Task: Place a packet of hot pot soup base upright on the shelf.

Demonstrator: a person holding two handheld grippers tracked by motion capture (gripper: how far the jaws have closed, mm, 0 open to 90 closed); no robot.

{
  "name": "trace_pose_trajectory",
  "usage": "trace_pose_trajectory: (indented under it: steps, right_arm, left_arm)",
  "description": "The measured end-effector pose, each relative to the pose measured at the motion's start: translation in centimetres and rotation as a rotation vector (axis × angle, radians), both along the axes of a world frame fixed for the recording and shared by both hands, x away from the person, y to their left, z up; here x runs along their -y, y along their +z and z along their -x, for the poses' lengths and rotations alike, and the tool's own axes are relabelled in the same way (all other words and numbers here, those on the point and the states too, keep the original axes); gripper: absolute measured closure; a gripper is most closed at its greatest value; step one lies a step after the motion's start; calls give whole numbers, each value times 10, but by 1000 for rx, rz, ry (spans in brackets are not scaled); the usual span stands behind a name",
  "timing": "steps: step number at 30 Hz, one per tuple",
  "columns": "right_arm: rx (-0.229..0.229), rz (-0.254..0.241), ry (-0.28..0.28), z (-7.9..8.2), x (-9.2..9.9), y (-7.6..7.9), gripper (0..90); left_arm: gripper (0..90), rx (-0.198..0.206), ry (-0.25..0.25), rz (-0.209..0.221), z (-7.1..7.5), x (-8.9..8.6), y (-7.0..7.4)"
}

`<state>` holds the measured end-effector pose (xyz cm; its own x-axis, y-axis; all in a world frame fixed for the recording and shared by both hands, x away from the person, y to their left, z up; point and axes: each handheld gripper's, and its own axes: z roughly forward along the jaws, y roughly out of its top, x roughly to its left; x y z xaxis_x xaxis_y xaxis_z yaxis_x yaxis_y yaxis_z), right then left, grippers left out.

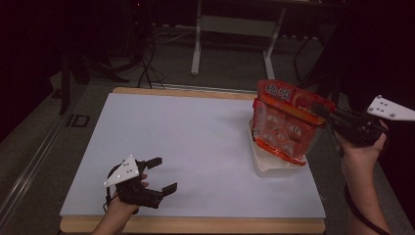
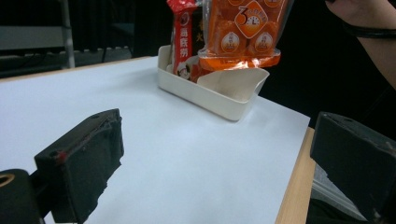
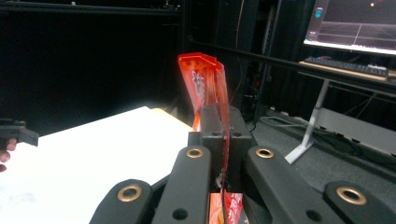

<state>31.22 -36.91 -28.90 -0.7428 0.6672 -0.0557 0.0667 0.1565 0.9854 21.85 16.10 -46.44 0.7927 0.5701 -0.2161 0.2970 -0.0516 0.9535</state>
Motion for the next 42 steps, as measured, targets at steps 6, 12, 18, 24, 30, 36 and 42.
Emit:
trace_pose_trajectory:
  steps: [6, 12, 18, 24, 30, 36, 42]
  right_arm:
    - [-26, 13, -6, -11, 1, -10, 900]
    - [-63, 11, -2, -21, 2, -23, 900]
    - [-68, 17, 0, -22, 1, -26, 900]
    - [-94, 34, 3, -25, -4, -35, 900]
    - [-143, 19, -3, -27, 0, -57, 900]
    - [-173, -47, 11, -25, 5, -72, 900]
    - [-180, -87, -18, -20, 13, -78, 900]
  left_arm:
    - [35, -15, 6, 3, -1, 2, -11]
    - [35, -15, 3, -15, -1, 4, -15]
    - [35, -14, 11, -11, -1, 3, -16]
    - [35, -23, 10, -10, -1, 4, -19]
    - [35, -27, 13, -6, -1, 2, -20]
    - [35, -32, 14, -5, -2, 3, -21]
    - [35, -40, 11, -1, -3, 2, -23]
